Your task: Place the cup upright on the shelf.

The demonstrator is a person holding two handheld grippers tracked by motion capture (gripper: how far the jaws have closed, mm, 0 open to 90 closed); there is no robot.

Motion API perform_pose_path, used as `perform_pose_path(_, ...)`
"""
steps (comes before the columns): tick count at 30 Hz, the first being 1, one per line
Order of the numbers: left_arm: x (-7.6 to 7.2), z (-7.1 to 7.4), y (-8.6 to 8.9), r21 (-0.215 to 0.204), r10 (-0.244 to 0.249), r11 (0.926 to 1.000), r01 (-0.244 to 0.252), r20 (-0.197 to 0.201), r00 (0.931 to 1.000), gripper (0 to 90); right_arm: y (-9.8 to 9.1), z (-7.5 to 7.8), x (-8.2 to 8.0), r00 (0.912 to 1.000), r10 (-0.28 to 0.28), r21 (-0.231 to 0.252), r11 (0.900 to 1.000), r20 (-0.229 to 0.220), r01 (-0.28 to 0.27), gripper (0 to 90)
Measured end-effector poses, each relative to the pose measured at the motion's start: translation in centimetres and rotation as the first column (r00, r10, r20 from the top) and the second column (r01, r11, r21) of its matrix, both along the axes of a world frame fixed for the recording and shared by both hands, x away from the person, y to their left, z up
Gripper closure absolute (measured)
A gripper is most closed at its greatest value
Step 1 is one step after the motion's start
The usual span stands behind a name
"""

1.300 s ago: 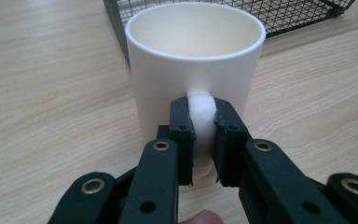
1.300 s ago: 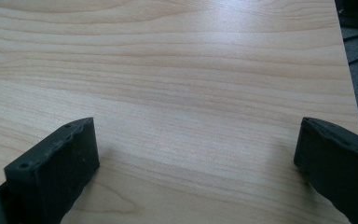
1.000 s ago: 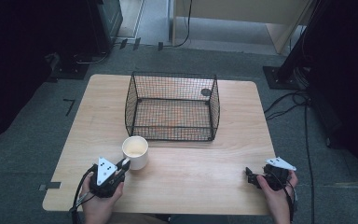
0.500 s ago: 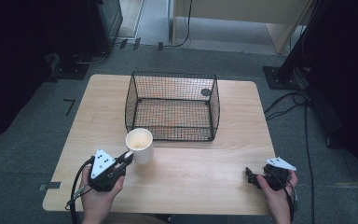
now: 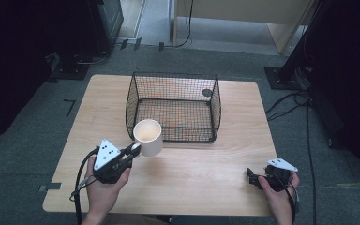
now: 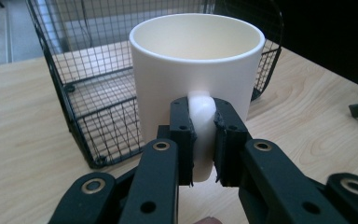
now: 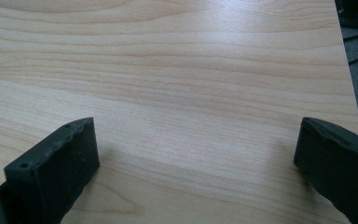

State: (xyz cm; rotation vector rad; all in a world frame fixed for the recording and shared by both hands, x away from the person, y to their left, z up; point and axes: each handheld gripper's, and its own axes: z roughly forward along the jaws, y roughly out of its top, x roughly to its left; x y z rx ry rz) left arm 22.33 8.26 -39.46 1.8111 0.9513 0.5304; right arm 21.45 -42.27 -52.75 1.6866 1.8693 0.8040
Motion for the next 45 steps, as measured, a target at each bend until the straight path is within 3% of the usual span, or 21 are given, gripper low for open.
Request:
perform_pose_path(21, 3.9, 2.7, -1.3, -0.039, -0.004, 0.9992, 0.006, 0.054, 0.9985, 81.2, 0.0, 0.0, 0.0, 1.0000, 0.007, 0.001, 1.0000, 0.001, -0.007, 0.0)
perform_pose_path(31, 6.5, 1.7, -2.0, -0.029, 0.022, 0.9994, -0.021, 0.048, 0.9986, 81.2, 0.0, 0.0, 0.0, 1.0000, 0.010, 0.001, 1.0000, 0.002, -0.010, 0.0)
perform_pose_path(45, 11.4, -0.7, -3.9, -0.020, 0.089, 0.9959, -0.088, 0.033, 0.9955, 81.2, 0.1, 0.0, 0.0, 0.9999, 0.015, 0.001, 0.9999, 0.001, -0.015, 0.0)
